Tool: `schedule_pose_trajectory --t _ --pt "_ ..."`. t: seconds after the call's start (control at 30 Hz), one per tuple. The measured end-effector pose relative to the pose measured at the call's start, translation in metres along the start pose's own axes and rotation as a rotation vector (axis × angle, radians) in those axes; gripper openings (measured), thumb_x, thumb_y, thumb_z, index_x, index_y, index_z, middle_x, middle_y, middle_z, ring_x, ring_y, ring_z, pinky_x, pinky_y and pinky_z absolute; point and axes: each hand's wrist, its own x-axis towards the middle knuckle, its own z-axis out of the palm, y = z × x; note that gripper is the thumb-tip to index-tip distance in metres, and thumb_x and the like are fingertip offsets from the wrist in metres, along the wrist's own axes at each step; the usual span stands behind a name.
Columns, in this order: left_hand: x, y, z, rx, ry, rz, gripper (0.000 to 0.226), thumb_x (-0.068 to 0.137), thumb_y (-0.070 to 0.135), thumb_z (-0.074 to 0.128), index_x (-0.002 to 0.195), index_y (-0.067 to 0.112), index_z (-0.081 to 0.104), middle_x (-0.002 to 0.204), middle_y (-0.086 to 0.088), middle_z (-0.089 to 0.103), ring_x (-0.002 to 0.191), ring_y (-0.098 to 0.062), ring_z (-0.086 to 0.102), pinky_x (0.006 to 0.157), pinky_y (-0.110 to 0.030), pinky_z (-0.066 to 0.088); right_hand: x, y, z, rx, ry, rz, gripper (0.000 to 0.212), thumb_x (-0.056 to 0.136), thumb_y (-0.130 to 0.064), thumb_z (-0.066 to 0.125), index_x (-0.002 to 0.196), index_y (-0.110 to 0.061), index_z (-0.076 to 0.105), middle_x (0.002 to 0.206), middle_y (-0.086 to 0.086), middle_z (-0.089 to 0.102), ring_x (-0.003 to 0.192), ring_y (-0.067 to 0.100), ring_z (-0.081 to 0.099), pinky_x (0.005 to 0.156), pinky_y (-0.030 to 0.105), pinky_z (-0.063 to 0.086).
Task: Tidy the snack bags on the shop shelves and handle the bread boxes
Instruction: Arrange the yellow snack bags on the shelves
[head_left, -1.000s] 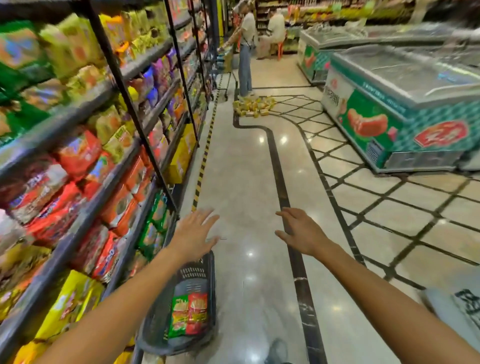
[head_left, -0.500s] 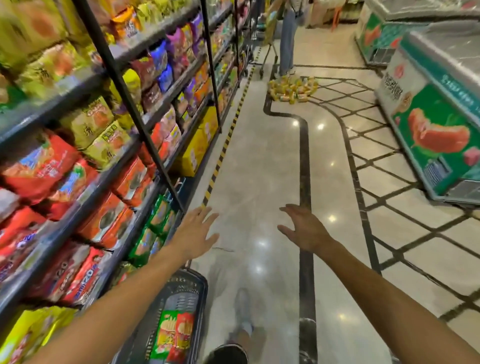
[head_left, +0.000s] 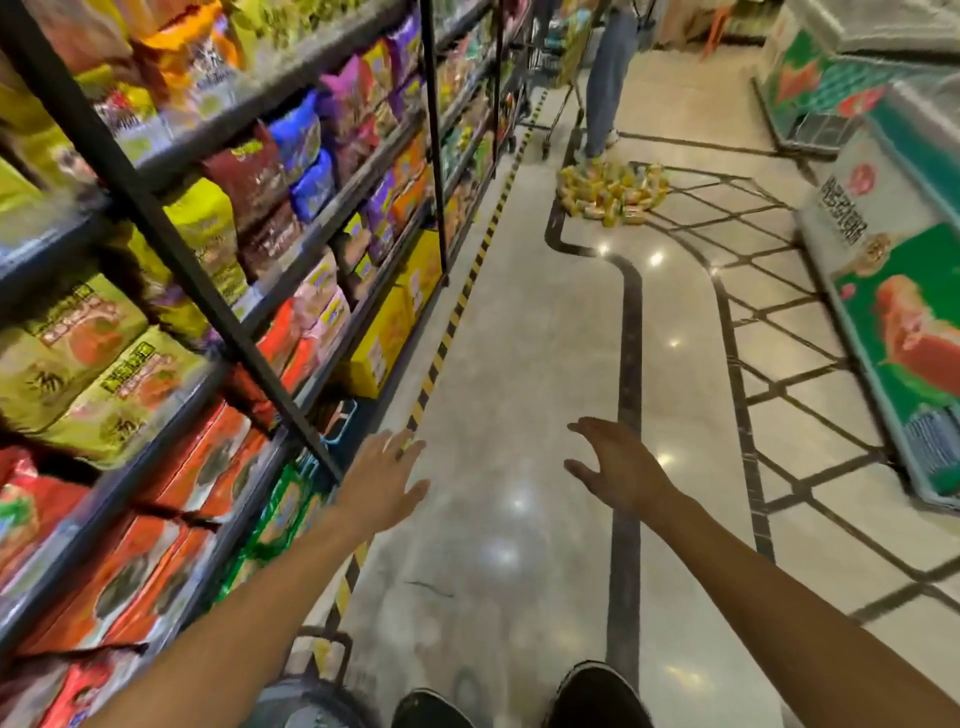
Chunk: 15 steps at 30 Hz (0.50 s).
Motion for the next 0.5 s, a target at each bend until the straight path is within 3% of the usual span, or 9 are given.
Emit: schedule_pose_trajectory --t 0.17,0.33,0.5 --pt "0.091 -0.029 -0.009 -0.048 -0.084 -0.078 0.075 0.101 0.060 0.026 0.163 0.018 0.023 0.171 -0.009 0.014 0.157 -0.036 0.012 0.127 -0.048 0.004 0.120 0.020 -0.021 -0.026 -0.019 -0.072 0.062 0.100 -0.043 0.065 0.152 -0.015 0.048 0.158 0.009 0.046 0.148 0.028 0.040 0.118 0.040 0.032" --pt "0.197 -0.063 -0.023 -0.062 -0.063 -0.181 0.096 0.086 0.070 0.006 0.160 0.015 0.033 0.168 -0.011 0.026 0.153 -0.039 0.024 0.126 -0.051 0.012 0.267 0.040 -0.042 -0.037 -0.059 -0.224 0.063 0.100 -0.047 0.062 0.154 -0.018 0.046 0.160 0.009 0.045 0.147 0.028 0.040 0.119 0.038 0.030" --pt "0.274 -0.075 -0.053 -0.074 -0.131 -0.353 0.095 0.086 0.072 0.000 0.164 0.022 0.017 0.172 -0.005 0.011 0.158 -0.032 0.010 0.128 -0.047 0.004 0.399 0.040 -0.075 -0.036 -0.188 -0.370 0.063 0.101 -0.046 0.060 0.155 -0.016 0.045 0.161 0.010 0.043 0.149 0.028 0.038 0.120 0.036 0.028"
